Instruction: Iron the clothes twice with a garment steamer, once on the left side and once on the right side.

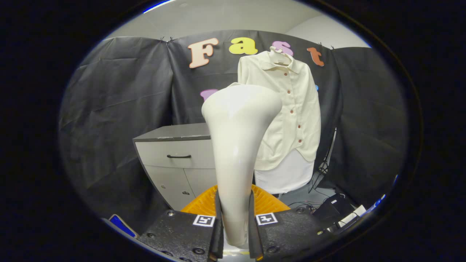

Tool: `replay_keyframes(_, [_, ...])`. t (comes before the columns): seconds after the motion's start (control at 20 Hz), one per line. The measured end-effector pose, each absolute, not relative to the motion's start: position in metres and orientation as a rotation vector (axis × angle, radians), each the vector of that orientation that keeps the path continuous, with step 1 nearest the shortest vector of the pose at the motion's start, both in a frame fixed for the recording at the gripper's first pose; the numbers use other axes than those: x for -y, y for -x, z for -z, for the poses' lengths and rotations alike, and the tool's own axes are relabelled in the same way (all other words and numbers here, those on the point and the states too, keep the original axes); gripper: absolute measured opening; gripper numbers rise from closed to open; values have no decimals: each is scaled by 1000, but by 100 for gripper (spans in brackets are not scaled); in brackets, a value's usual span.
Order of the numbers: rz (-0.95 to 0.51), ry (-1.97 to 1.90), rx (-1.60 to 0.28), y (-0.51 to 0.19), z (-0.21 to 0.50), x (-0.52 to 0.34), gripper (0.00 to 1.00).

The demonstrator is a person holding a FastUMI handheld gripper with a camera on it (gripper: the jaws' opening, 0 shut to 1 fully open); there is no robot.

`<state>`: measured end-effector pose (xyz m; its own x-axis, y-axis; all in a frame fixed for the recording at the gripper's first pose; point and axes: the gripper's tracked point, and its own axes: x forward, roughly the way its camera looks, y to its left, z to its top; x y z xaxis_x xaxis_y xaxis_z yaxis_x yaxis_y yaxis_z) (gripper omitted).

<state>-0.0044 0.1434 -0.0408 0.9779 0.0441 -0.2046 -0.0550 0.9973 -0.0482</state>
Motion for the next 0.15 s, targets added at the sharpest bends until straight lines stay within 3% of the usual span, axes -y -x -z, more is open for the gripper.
replay_keyframes(0.15, [-60,43,-181,4,27,-124,27])
